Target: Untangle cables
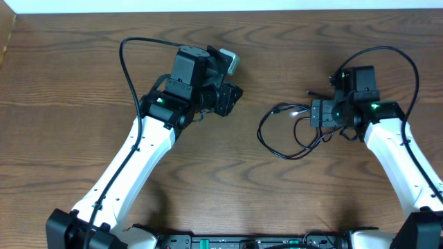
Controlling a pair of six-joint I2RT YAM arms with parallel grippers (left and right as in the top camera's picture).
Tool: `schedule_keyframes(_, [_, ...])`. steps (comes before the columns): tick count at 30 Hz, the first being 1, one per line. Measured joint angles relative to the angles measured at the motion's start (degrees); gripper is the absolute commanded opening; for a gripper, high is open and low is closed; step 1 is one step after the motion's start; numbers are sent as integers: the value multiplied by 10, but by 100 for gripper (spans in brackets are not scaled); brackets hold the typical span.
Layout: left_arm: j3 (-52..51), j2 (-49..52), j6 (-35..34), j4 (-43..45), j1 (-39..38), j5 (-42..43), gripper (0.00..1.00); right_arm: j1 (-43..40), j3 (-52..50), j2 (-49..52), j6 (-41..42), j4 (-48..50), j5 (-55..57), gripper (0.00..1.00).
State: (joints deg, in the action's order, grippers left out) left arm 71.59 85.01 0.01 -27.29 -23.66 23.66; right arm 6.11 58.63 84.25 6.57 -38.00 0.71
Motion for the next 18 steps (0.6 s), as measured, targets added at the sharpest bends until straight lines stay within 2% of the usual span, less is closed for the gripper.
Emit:
schedule_keyframes(5, [0,0,0,-23,0,0,40,16,-19,8,21,31,3,89])
schedule_keyframes(14, [0,0,0,-38,0,0,41,28,-30,71,64,46,42,89])
schedule_keyframes(16, [0,0,0,-39,0,0,40,28,-30,77,78,49,53,85])
schedule_keyframes(18, [0,0,0,-40,0,0,40,28,-30,79,88,53,60,70])
